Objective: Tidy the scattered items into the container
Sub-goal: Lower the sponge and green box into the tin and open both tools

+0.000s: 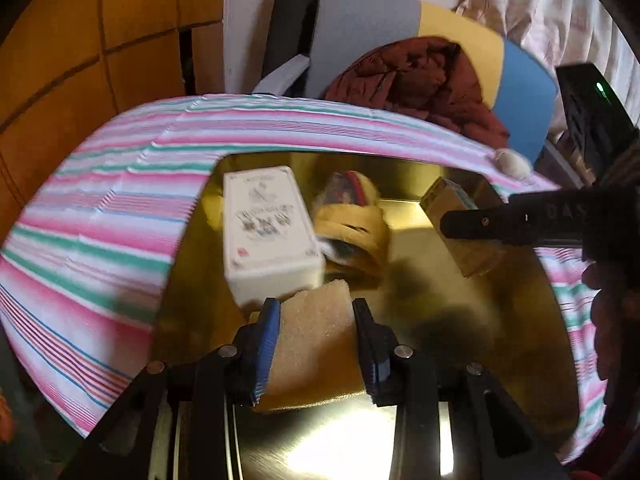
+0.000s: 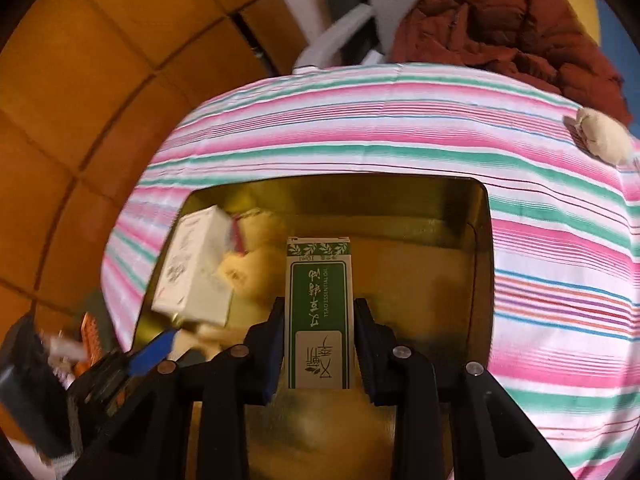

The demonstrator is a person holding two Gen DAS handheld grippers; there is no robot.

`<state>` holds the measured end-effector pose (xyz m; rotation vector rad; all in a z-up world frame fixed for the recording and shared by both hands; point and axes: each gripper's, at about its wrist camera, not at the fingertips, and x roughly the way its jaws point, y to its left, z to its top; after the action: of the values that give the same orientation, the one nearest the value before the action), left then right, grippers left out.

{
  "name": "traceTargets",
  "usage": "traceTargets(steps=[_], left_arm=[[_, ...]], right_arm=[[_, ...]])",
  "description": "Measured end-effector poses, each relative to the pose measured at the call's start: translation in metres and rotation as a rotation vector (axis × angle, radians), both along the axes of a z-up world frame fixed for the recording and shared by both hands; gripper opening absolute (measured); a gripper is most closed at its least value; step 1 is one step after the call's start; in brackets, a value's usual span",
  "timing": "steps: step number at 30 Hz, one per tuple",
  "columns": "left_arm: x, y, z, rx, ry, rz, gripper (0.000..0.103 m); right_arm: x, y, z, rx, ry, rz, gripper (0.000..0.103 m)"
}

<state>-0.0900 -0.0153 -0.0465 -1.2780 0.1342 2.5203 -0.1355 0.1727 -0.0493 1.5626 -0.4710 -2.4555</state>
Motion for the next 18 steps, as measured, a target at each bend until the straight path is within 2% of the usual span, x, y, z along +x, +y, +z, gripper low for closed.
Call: traceTargets(steps=[3, 7, 8, 9, 11, 16, 18], left_arm=[[-0.009, -0.001, 0.0, -0.072, 0.006, 0.029, 0.036], [-0.018, -0.015, -0.002, -0.106, 0.001, 0.115, 0.039], [-0.017, -0.016, -0.001, -0.09, 0.0, 0.123, 0.041], [-0.015, -0.022, 0.001, -0.058, -0.005, 0.137, 0.042], [-0.011, -0.028, 0.003, -0.001, -0.014, 0.157, 0.046], [0.005, -0.042, 0.008, 0.121, -0.006, 0.223, 0.047], [0.009, -0.043, 0.011, 0.137, 0.005, 0.234, 0.047]], right_arm=[[-0.014, 0.0, -0.01, -0.005, -0.039, -0.051, 0.034], [-0.026, -0.012, -0.017, -0.02, -0.033, -0.047, 0.035], [-0.027, -0.016, -0.015, -0.041, -0.017, -0.032, 0.043], [-0.027, -0.017, -0.013, -0.057, -0.002, -0.028, 0.055], [-0.021, -0.017, -0.004, -0.092, 0.049, -0.019, 0.069], [0.0, -0.006, 0.017, -0.086, 0.122, -0.004, 0.075], [0.009, 0.001, 0.023, -0.07, 0.142, -0.01, 0.081]])
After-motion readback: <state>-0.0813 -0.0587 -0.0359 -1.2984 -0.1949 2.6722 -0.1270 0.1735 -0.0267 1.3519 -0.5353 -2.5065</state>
